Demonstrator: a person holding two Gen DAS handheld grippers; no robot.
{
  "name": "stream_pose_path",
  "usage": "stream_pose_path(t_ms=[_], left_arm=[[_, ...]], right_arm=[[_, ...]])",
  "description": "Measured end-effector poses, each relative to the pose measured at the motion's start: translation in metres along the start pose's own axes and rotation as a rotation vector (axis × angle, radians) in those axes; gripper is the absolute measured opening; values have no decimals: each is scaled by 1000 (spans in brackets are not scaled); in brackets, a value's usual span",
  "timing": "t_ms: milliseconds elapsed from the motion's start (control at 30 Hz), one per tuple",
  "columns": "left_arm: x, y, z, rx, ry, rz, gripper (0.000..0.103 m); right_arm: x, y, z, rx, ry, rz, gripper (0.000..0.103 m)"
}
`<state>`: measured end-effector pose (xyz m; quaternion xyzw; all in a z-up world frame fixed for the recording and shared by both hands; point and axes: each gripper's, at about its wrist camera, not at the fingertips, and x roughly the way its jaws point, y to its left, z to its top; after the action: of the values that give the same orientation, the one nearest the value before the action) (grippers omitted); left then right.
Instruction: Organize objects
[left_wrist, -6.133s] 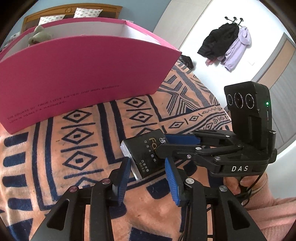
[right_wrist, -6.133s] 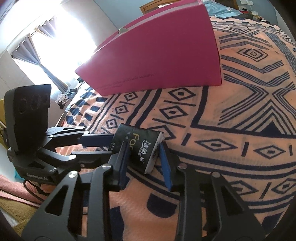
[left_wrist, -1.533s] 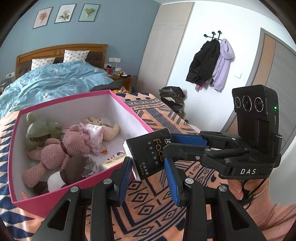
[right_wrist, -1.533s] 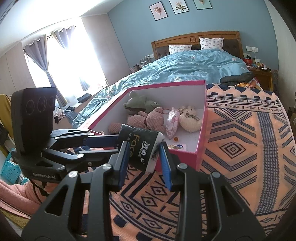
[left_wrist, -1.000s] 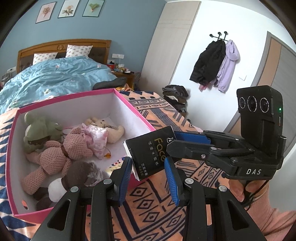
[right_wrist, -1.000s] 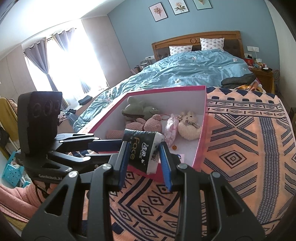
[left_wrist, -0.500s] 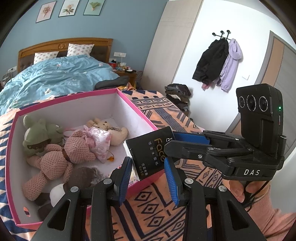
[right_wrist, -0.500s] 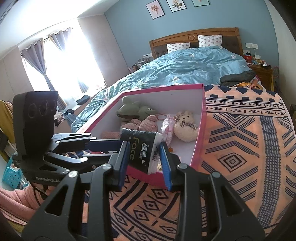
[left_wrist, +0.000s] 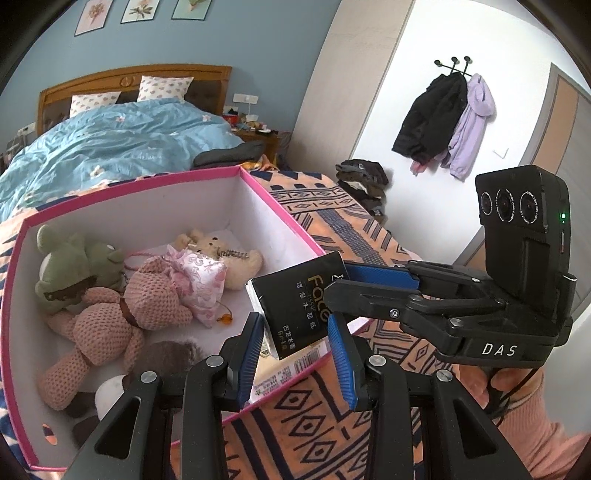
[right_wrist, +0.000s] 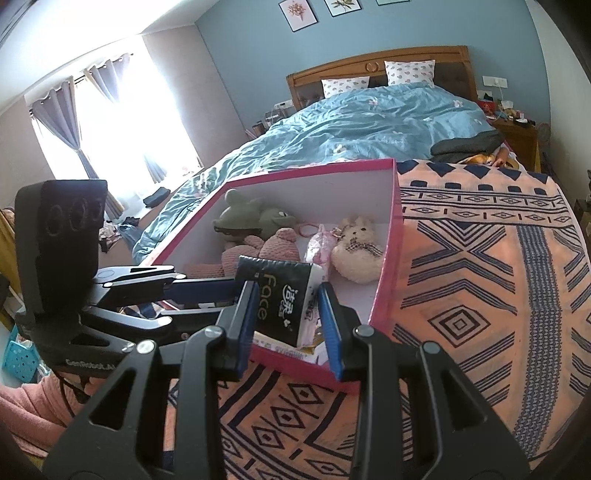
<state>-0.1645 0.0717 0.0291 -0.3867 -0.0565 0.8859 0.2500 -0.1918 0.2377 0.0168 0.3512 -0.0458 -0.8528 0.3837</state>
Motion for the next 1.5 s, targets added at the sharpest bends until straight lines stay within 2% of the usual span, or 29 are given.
stream_pose_path(t_ms=[633, 733, 800, 833, 933, 1100, 1133, 1200, 1233, 1267, 1300, 1400, 1500], left_arm=[[17, 13, -6, -41, 52, 21, 36], [15, 14, -8, -38, 44, 41, 40], [13, 14, -10, -38, 37, 45, 47], [10, 14, -12, -41, 29, 58, 54], [-1, 12, -17, -34, 2, 84, 65], [-33, 4, -34, 16, -85, 179, 91], [-40, 2, -39, 20, -98, 199, 91], [-52, 1, -50, 19, -116, 244, 92], [-57, 2, -55, 11, -125, 262, 94], [-63, 4, -62, -9, -137, 296, 103], [-66, 5, -68, -23, -148, 318, 103], [-73, 7, -86, -47, -167, 367, 103], [-76, 11, -102, -74, -156, 402, 103]], right_arm=[[25, -9, -5, 0, 52, -58, 36], [25, -6, -7, -9, 49, -75, 36], [23, -5, -8, -6, 42, -72, 38], [22, -4, -9, -5, 37, -72, 39], [18, -1, -11, -2, 24, -69, 45], [8, 15, -22, -43, -11, -69, 63], [5, 19, -25, -53, -21, -69, 66], [-2, 28, -34, -72, -49, -82, 84], [-6, 34, -40, -81, -71, -97, 87], [-8, 38, -44, -85, -83, -110, 93], [-9, 43, -50, -87, -96, -122, 100], [-9, 54, -67, -93, -119, -166, 103], [-2, 62, -85, -90, -102, -193, 103]])
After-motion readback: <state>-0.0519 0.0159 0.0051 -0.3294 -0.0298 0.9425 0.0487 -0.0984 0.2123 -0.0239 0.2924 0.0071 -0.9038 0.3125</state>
